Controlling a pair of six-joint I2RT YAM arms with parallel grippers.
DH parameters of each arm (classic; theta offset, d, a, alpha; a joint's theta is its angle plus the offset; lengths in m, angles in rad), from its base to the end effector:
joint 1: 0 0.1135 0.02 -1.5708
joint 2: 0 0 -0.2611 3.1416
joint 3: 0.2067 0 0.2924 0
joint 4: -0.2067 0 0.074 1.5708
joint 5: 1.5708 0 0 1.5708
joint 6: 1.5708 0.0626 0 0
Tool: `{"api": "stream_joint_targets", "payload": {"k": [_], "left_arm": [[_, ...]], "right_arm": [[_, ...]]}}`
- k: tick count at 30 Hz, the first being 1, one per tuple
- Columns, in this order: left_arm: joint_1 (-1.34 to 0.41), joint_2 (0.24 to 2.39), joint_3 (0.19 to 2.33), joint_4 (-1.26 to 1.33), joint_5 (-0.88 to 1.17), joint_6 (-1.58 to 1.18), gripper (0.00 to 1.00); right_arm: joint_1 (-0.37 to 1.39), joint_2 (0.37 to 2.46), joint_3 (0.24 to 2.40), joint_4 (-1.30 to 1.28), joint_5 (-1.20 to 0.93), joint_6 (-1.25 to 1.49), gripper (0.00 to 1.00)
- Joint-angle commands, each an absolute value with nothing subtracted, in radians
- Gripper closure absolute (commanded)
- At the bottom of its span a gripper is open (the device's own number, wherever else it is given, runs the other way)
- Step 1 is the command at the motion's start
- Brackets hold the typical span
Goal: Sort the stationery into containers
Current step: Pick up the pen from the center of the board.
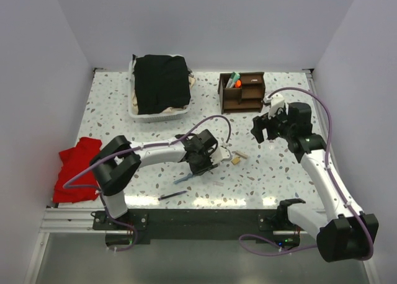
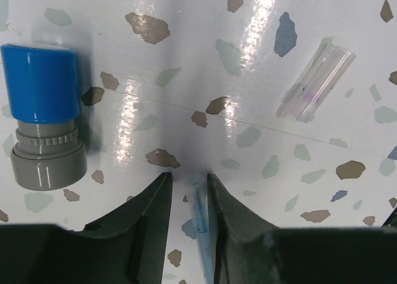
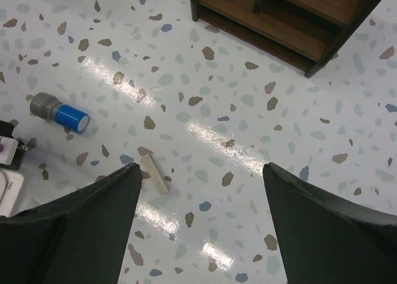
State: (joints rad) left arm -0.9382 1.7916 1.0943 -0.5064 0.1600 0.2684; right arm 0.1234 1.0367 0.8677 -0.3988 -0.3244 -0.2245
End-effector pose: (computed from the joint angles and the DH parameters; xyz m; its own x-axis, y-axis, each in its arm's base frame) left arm 0.2189 -0.3155 0.1037 -0.3120 0.8684 -0.3855 0.9466 0.3187 -0.0482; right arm 0.2870 0.0557 0.2776 -0.4350 -0.2666 -0.8601 -0.4925 0.8701 -0.0206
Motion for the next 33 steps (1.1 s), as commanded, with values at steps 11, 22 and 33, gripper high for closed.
{"api": "stream_joint_targets", "payload": {"k": [11,22,33], "left_arm": [[-0.943,1.755,0.956,-0.502,0.13,0.268,0.6],[-0.942,1.735,0.905,-0.495,0.094,0.293,0.62],[-0.942,1.741,0.893,-0.512,0.156,0.347,0.79]], "right_arm": [[0.11,1.063,0.874,-0.387,-0.307,-0.282,0.16],[0.109,1.075,0.884,-0.385,-0.31,-0.255,0.16],[0.109,1.088,0.885,-0.38,-0.316,-0.249,0.16]]}}
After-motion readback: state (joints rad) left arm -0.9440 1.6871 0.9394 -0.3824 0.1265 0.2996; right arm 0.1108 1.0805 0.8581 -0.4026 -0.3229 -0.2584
